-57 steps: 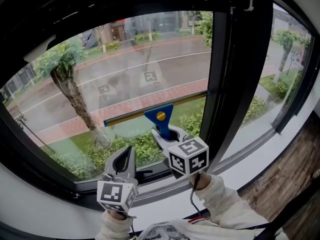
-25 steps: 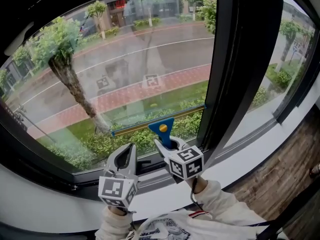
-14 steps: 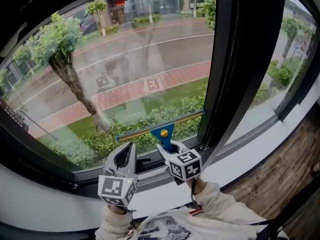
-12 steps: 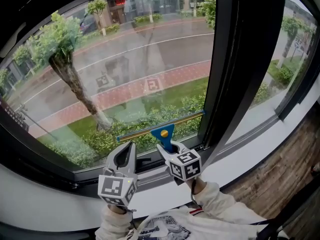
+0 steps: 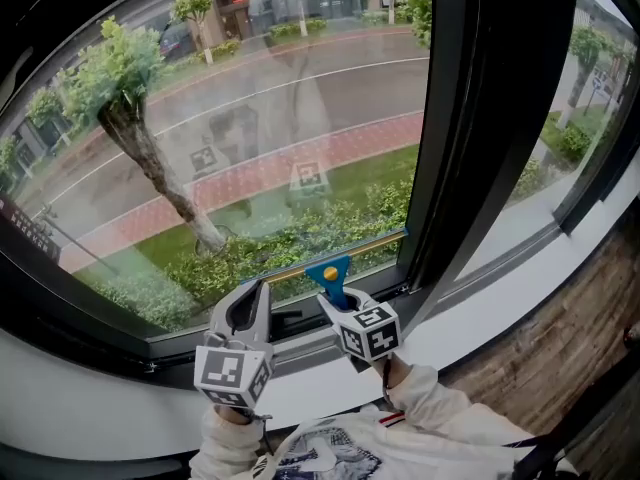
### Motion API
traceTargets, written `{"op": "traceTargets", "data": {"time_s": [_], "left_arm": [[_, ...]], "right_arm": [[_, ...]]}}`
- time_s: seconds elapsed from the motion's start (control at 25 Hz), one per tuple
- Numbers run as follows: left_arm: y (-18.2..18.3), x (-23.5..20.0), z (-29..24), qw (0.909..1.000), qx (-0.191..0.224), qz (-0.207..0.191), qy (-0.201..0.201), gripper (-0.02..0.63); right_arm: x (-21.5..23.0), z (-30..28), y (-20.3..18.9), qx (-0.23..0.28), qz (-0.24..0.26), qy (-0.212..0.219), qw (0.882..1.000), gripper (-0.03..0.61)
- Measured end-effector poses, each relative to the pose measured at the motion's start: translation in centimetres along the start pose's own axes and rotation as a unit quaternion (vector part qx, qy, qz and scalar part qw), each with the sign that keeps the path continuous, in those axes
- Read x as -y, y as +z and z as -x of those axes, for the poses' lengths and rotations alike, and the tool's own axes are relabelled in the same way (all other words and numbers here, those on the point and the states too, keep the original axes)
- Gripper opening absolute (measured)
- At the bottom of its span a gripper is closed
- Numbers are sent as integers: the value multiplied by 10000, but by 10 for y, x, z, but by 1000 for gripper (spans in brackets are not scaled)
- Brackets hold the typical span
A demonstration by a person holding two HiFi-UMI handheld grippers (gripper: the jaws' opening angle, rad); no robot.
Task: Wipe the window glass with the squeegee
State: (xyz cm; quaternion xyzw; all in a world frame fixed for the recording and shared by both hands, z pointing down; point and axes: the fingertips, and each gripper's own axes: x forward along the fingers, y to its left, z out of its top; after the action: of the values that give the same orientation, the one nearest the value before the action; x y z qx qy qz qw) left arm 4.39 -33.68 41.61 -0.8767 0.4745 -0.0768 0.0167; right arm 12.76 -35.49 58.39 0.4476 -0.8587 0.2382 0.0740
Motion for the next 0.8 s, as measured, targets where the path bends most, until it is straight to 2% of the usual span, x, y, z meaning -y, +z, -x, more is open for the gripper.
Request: {"op": "traceTargets", "data": {"time_s": [0.4,0.8], "left_arm": [[-5,1,-2,9999,-119,-72,38,0],[-11,3,-1,9997,-215,-8,88,0]], "right_arm": [[14,-11,-42,-295,-100,-52,9995,78],[16,-18,-62,-449,-195,-59,9988,78]]}}
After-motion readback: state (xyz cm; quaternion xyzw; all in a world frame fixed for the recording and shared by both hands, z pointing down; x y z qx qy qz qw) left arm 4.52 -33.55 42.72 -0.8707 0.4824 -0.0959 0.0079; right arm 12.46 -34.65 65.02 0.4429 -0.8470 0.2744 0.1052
